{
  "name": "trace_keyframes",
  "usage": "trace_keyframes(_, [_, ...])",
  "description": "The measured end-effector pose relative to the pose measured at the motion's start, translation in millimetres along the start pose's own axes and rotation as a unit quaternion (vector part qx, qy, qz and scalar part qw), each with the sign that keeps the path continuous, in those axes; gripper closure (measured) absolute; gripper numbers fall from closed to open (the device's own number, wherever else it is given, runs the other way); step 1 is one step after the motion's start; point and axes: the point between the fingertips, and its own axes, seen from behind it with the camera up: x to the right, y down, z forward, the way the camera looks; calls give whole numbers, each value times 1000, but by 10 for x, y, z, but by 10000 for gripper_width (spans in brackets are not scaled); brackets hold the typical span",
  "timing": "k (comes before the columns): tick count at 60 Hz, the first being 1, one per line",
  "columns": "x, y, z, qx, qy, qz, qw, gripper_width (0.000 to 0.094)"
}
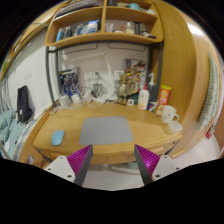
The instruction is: Arrange mouse
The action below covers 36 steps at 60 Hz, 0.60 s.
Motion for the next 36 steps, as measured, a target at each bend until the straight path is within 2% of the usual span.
trace_keyframes(9, [-948,446,263,-28,-56,-20,998,107])
trace_keyframes(18, [-1843,636,560,-41,-107,-36,993,97])
trace_keyframes(36, [-2802,609,1401,-69,-115,-43,990,97])
